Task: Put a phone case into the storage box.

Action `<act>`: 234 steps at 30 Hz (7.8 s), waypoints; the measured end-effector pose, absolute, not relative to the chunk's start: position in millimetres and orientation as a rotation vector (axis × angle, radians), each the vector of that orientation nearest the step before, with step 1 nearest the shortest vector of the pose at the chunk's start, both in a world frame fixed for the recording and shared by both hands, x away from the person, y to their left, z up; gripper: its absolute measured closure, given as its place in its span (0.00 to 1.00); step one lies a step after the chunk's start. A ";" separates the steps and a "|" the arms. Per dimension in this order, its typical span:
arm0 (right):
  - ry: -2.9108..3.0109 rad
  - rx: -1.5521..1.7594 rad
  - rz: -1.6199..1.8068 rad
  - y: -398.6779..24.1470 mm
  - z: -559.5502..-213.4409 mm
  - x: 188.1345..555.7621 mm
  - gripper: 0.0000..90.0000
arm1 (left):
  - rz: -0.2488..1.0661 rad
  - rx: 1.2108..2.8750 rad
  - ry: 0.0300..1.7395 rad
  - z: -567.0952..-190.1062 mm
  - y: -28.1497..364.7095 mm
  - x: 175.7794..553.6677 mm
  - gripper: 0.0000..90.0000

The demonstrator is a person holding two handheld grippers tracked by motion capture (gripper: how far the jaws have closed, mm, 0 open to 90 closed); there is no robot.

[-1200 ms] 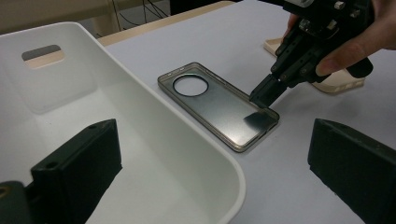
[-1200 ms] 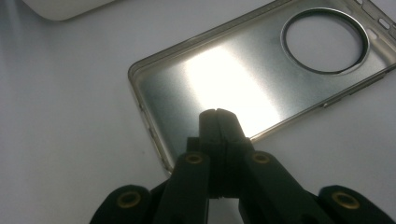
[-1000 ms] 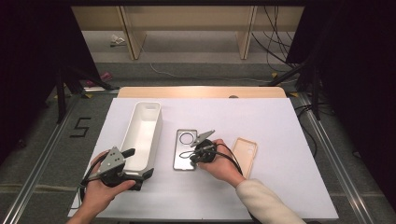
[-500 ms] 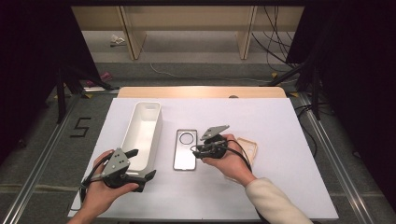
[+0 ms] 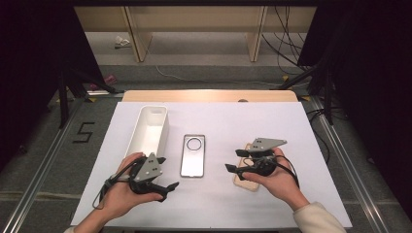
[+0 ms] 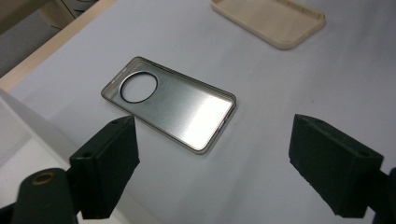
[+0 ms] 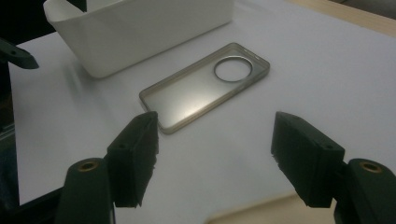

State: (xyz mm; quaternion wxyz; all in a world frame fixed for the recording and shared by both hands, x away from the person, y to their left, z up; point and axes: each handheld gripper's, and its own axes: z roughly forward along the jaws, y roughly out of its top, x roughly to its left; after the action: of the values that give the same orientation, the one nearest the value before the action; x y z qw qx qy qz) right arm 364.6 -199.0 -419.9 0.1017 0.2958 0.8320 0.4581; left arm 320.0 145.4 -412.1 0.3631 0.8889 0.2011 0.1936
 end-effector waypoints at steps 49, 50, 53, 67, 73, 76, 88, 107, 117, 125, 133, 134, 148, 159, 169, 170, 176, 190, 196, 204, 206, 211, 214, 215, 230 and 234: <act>2.338 0.989 1.346 -252.3 -425.5 339.1 0.31 | 0.471 2.931 0.093 -449.1 40.9 395.3 0.34; 2.338 0.988 1.347 -252.5 -425.5 338.9 0.31 | 0.452 2.941 0.100 -450.4 40.4 394.7 0.34; 2.341 0.986 1.345 -252.7 -425.7 338.7 0.31 | 0.462 2.964 0.055 -452.9 39.2 396.0 0.34; 2.345 0.982 1.344 -252.2 -425.6 338.3 0.31 | 0.460 3.011 -0.009 -456.9 39.7 400.1 0.39; 2.346 0.982 1.344 -252.0 -425.8 338.3 0.31 | 0.447 3.021 -0.020 -456.8 40.8 402.2 0.42; 2.346 0.981 1.344 -251.9 -425.9 338.4 0.31 | 0.425 3.028 -0.019 -456.4 40.3 402.7 0.46; 2.350 0.978 1.345 -251.5 -425.7 338.0 0.31 | 0.318 3.046 -0.051 -456.6 37.8 404.0 0.65; 2.356 0.972 1.346 -250.4 -425.8 337.3 0.31 | 0.260 3.052 -0.072 -456.6 37.9 401.1 0.85; 2.357 0.971 1.345 -250.0 -426.1 337.4 0.32 | 0.295 3.047 -0.100 -457.0 38.6 396.4 0.93; 2.357 0.971 1.344 -249.9 -426.4 337.5 0.32 | 0.278 3.042 -0.079 -456.5 40.4 395.5 0.96; 2.357 0.971 1.340 -250.1 -426.6 337.7 0.32 | 0.289 3.037 -0.078 -456.3 41.0 394.9 0.98; 2.359 0.971 1.338 -250.2 -426.7 337.8 0.32 | 0.281 3.034 -0.075 -456.4 41.4 394.9 0.98; 2.361 0.973 1.335 -248.4 -428.0 338.5 0.32 | 0.375 2.934 -0.115 -441.6 44.2 371.9 0.99; 2.376 0.967 1.329 -242.3 -430.1 339.2 0.31 | 0.416 2.839 -0.132 -433.2 53.9 347.8 0.99; 2.360 0.984 1.384 -240.1 -429.8 341.1 0.28 | 0.421 2.824 -0.151 -426.4 55.8 338.9 0.99; 2.359 0.981 1.384 -238.8 -429.7 341.9 0.26 | 0.419 2.831 -0.158 -425.7 55.2 338.2 0.99; 2.340 0.990 1.430 -224.3 -428.1 349.3 0.22 | 0.426 2.823 -0.184 -425.2 52.0 336.3 0.99; 2.344 1.017 1.444 -178.9 -428.1 379.8 0.18 | 0.445 2.802 -0.237 -417.0 44.0 325.5 0.99; 2.355 1.073 1.442 -168.3 -432.1 395.7 0.19 | 0.453 2.793 -0.271 -415.5 41.0 323.5 0.99; 2.376 1.138 1.438 -159.0 -440.9 413.1 0.25 | 0.448 2.788 -0.277 -415.0 39.6 320.8 0.99; 2.383 1.157 1.441 -157.2 -442.9 415.5 0.29 | 0.456 2.783 -0.291 -414.7 39.2 320.7 0.99; 2.409 1.178 1.445 -152.4 -447.3 419.9 0.41 | 0.455 2.781 -0.307 -414.5 38.3 319.9 0.99; 2.410 1.196 1.429 -152.1 -448.0 420.4 0.46 | 0.442 2.779 -0.277 -415.8 38.4 316.9 0.99; 2.413 1.194 1.438 -152.1 -448.4 420.5 0.49 | 0.452 2.778 -0.303 -414.9 37.5 317.6 0.99; 2.374 1.307 1.586 -157.4 -440.1 419.9 0.74 | 0.474 2.760 -0.335 -419.3 35.4 319.8 0.99; 2.329 1.369 1.638 -158.0 -436.8 417.5 0.79 | 0.484 2.757 -0.330 -423.6 34.4 322.0 0.98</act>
State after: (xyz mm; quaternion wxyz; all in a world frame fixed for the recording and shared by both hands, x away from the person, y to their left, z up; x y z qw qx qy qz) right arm 417.5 -158.0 -436.8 -0.0088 0.4332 0.7373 0.5184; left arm 322.0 34.4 -423.6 0.1607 0.9655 -0.1155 0.1694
